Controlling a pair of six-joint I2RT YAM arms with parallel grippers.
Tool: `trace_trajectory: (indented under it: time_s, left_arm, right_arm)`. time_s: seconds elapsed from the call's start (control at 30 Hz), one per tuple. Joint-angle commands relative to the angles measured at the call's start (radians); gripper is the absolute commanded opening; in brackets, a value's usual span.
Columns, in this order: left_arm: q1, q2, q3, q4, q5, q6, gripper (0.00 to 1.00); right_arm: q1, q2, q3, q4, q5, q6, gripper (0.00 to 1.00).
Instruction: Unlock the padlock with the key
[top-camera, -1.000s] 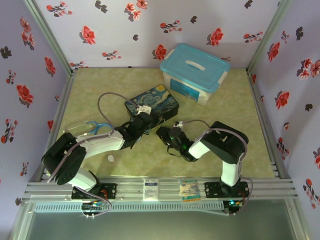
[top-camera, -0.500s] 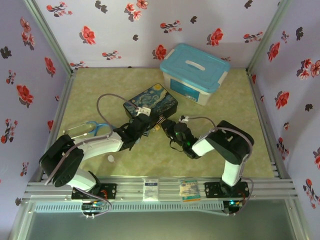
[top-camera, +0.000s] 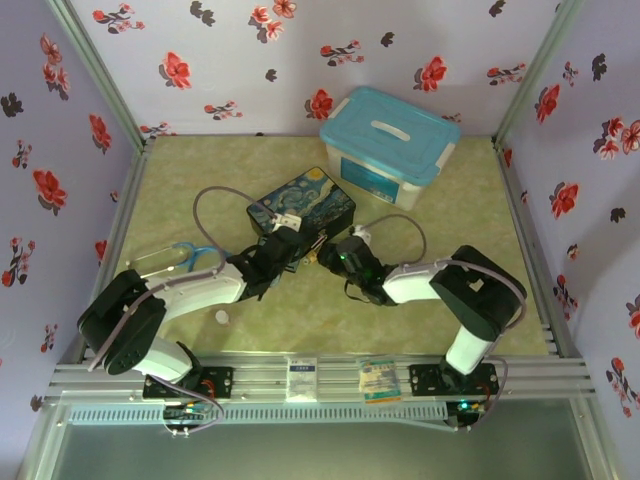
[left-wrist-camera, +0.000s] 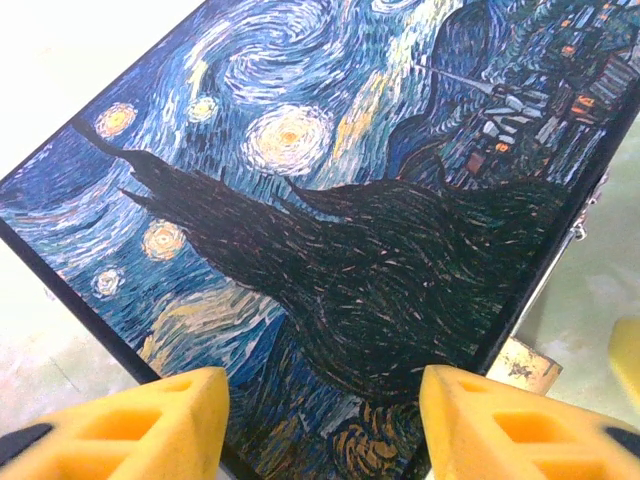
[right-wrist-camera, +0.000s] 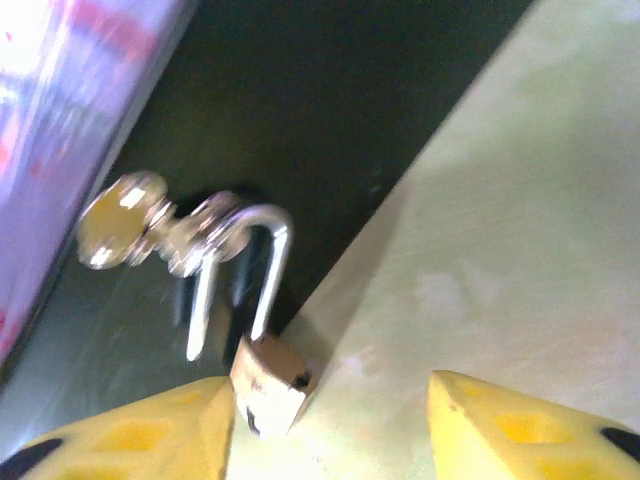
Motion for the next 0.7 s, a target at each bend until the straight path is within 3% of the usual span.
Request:
trace_trajectory:
  time_s: [0.0,0.1,0.23,0.37,0.43,0.47,0.67]
  left_arm:
    - [-0.003,-0.016,-0.001,-0.165,0.045,-0.011,0.57]
    - [-0.002,-0.043,0.047,-0.192,0.046,-0.042,0.63]
    - [0.032,-0.097,0.105,-0.281,-0.013,-0.228,0.69]
    - [0.099,-0.17,0.035,-0.188,0.01,-0.389,0.76]
    - [0.123,-0.181,0.02,-0.158,0.005,-0.416,0.79]
    - [0.138,-0.176,0.017,-0.145,0.001,-0.431,0.89]
    - [0.213,-0.039,0.064,-0.111,0.025,-0.448,0.9]
  right_arm:
    - [0.035,-0.019,0.086,-0.315,0.064,-0.287,0.59]
    - [0.038,0.018,0.115,-0.317,0.013,-0.335,0.63]
    - [0.062,0.053,0.149,-0.304,0.017,-0.356,0.64]
    - [0.071,0.073,0.168,-0.294,0.07,-0.381,0.64]
    - [0.08,0.084,0.166,-0.266,0.082,-0.404,0.64]
    - [0.088,0.092,0.171,-0.262,0.095,-0.422,0.64]
    - [0.104,0.159,0.22,-0.263,0.139,-0.482,0.66]
